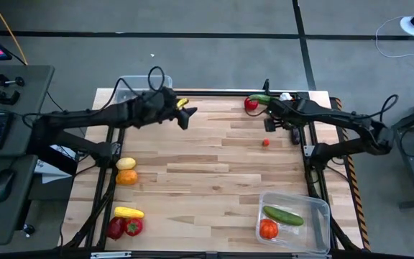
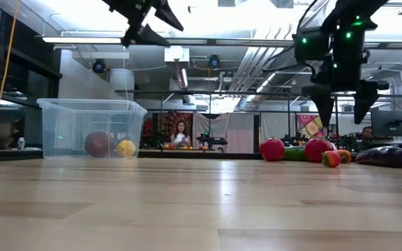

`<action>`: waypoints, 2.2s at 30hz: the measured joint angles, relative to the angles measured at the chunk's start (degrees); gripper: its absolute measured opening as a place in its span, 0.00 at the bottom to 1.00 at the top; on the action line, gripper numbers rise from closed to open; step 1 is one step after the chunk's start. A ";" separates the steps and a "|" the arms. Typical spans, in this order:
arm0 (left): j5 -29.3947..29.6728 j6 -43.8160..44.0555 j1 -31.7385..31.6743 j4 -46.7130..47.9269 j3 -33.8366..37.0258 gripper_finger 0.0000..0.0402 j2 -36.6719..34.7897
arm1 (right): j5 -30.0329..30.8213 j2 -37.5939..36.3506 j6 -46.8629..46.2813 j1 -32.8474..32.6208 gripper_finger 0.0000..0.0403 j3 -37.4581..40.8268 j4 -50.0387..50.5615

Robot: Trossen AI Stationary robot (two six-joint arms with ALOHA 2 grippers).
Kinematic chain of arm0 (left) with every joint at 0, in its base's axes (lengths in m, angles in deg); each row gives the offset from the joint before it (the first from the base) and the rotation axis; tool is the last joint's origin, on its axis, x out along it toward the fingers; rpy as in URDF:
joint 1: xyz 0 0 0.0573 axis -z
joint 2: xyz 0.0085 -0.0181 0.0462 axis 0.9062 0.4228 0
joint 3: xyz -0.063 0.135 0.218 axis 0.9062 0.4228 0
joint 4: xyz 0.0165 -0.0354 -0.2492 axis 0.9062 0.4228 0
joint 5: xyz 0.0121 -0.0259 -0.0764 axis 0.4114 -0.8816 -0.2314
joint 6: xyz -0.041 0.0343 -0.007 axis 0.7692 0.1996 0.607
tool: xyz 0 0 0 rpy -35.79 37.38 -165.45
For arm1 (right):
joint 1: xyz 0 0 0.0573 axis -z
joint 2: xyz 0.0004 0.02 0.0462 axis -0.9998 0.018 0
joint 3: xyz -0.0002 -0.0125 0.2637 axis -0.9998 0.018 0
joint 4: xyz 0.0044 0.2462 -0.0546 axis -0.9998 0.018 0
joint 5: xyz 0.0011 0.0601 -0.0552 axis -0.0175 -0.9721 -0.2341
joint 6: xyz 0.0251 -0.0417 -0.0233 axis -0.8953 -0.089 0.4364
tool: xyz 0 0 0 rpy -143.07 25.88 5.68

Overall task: Sort produce into baskets
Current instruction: Put the violet eggplant into the bottom transparent bin

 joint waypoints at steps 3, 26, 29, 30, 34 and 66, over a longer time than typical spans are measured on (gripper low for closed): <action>-3.75 -0.71 -3.01 -0.20 0.00 0.65 0.76 | -0.01 0.01 -1.25 2.84 0.98 2.25 -0.08; -22.66 -17.12 -15.01 0.79 0.00 0.65 0.90 | 2.86 0.03 -8.71 7.53 0.98 13.80 -8.62; -22.79 -17.11 -15.92 0.76 0.00 0.65 0.90 | 2.85 0.03 -6.28 7.51 0.98 13.80 -9.95; -22.77 -17.11 -16.15 0.76 0.00 0.65 0.90 | 2.83 0.03 -6.23 7.52 0.98 13.80 -9.91; -22.77 -17.09 -16.63 0.74 0.00 0.65 0.87 | 3.06 0.11 -6.24 7.98 0.98 13.96 -9.84; -22.38 -13.99 -16.61 0.69 0.00 0.65 0.87 | 2.24 8.25 -10.36 6.20 0.98 13.87 -16.71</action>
